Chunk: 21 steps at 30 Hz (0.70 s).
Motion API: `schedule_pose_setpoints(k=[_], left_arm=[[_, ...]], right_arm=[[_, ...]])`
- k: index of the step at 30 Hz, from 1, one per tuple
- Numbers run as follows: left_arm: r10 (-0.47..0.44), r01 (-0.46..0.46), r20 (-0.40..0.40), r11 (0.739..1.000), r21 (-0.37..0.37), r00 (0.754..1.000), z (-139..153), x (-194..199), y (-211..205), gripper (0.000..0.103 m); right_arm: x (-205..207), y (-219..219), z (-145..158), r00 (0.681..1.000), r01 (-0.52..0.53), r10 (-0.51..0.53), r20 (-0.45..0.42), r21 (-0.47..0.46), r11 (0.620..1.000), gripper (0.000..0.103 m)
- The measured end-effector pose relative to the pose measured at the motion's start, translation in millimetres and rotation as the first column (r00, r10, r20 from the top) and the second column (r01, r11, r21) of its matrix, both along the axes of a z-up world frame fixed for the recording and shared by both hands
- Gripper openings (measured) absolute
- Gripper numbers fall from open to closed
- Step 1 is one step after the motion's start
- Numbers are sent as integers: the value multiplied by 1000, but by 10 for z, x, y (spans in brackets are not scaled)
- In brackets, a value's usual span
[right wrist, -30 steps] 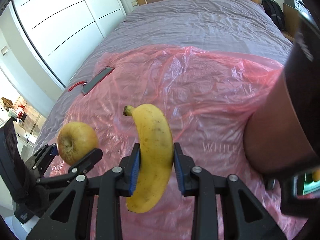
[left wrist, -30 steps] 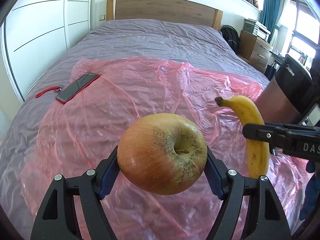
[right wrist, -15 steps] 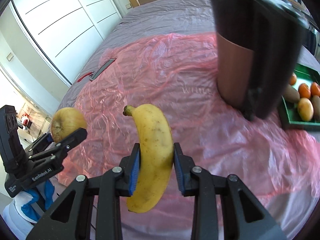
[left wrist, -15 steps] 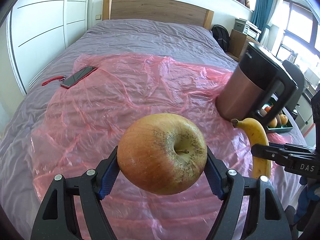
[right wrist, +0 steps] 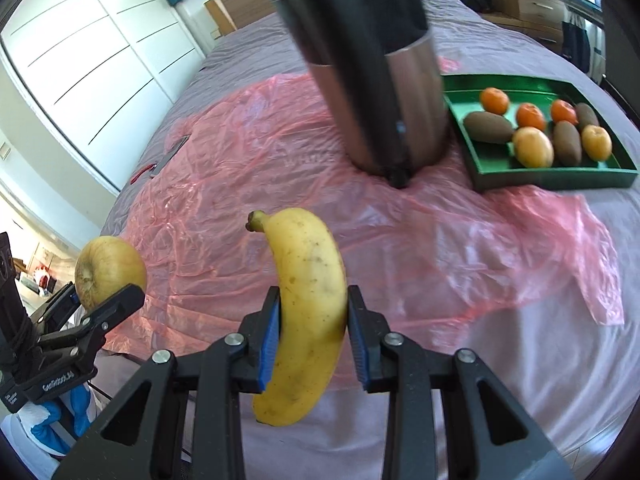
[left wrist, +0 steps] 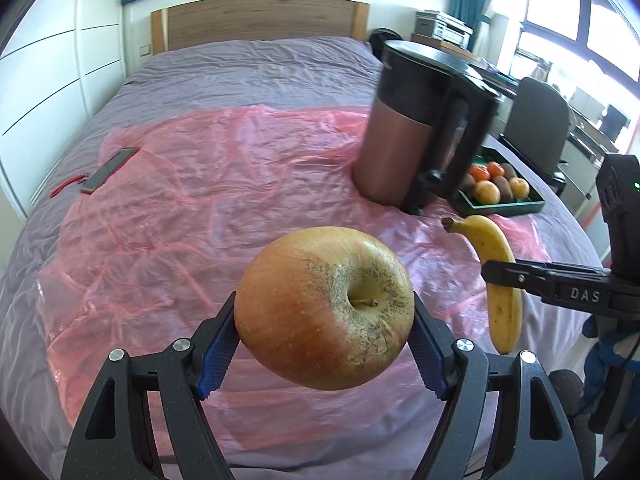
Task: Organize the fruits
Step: 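Carry the apple and banana past the kettle over the green tray with both tools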
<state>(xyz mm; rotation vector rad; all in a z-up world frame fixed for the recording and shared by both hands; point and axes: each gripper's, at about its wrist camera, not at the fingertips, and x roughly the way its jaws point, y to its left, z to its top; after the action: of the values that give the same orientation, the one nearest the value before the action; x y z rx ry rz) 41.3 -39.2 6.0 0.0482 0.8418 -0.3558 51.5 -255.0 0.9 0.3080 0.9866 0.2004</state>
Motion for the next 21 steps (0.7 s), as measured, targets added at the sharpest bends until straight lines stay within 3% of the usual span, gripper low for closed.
schedule_pose_setpoints(k=[11, 21], left_arm=[[-166, 166, -37, 986, -22, 985, 105, 65, -1064, 72], [-325, 323, -54, 946, -43, 944, 192, 384, -2248, 72]], right_arm=[[-64, -1105, -63, 987, 157, -158, 21, 66, 985, 5], [259, -2205, 62, 961, 267, -268, 66, 31, 963, 5]])
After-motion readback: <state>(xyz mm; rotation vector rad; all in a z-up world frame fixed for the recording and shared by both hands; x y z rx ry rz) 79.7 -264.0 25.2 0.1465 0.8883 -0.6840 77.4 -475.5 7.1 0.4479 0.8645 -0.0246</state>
